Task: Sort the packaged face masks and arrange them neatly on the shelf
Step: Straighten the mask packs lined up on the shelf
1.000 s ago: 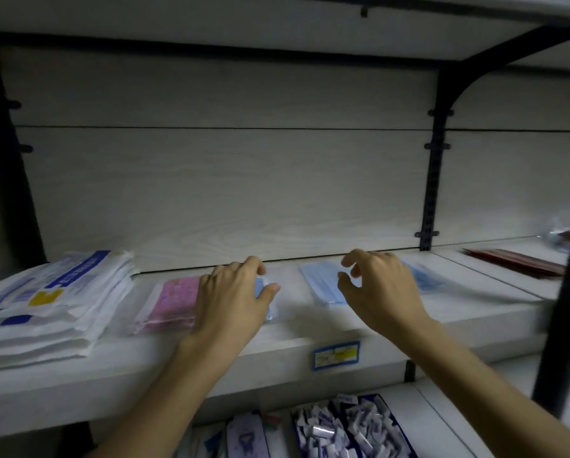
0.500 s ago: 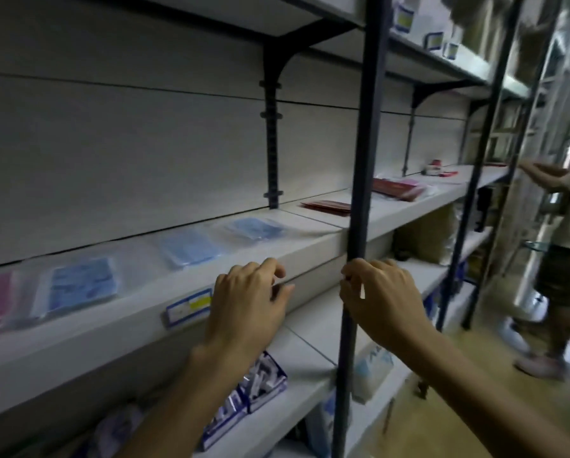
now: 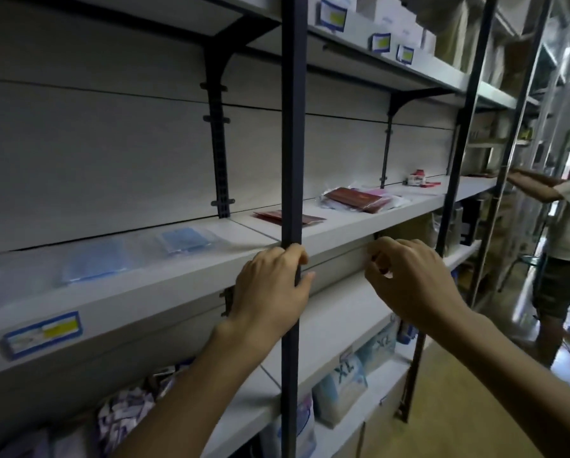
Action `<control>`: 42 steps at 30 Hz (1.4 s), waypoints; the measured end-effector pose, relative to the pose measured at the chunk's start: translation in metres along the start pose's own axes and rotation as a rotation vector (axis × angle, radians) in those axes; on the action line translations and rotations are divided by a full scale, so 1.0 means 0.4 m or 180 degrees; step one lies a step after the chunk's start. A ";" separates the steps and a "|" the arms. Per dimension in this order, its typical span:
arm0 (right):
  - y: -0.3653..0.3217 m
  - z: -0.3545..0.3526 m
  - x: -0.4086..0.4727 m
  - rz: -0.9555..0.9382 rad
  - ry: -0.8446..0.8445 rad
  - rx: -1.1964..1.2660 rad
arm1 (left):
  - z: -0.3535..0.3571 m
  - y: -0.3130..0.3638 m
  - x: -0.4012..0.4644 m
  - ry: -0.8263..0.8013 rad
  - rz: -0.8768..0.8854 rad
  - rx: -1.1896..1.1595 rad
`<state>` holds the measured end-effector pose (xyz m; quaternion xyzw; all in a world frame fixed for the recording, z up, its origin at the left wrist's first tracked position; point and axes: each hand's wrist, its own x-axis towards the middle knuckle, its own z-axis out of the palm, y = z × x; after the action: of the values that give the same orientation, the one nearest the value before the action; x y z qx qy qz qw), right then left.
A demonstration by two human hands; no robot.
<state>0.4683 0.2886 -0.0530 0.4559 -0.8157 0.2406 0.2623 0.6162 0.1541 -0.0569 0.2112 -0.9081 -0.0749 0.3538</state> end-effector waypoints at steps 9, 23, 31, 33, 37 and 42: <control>0.278 0.000 0.100 -0.0051 -0.0100 0.0200 | 0.182 0.173 0.146 -0.0108 -0.0021 -0.0022; 0.660 0.177 0.322 -0.0053 -0.0137 0.0252 | 0.526 0.247 0.496 -0.0194 0.0035 0.0127; 0.896 0.269 0.511 -0.0018 -0.0242 0.0231 | 0.736 0.284 0.747 -0.0109 0.0062 0.0073; 0.946 0.294 0.541 0.0012 -0.0297 0.0281 | 0.787 0.297 0.793 -0.0145 0.0069 0.0068; 1.052 0.334 0.606 0.0123 -0.0363 0.0419 | 0.871 0.327 0.881 -0.0237 0.0072 0.0098; 1.191 0.396 0.691 0.0022 -0.0378 0.0608 | 0.969 0.365 0.976 -0.0057 -0.0057 0.0168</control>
<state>-0.1025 0.2410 -0.0652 0.4894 -0.8048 0.2908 0.1681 0.0486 0.1100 -0.0631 0.2279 -0.9110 -0.0559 0.3392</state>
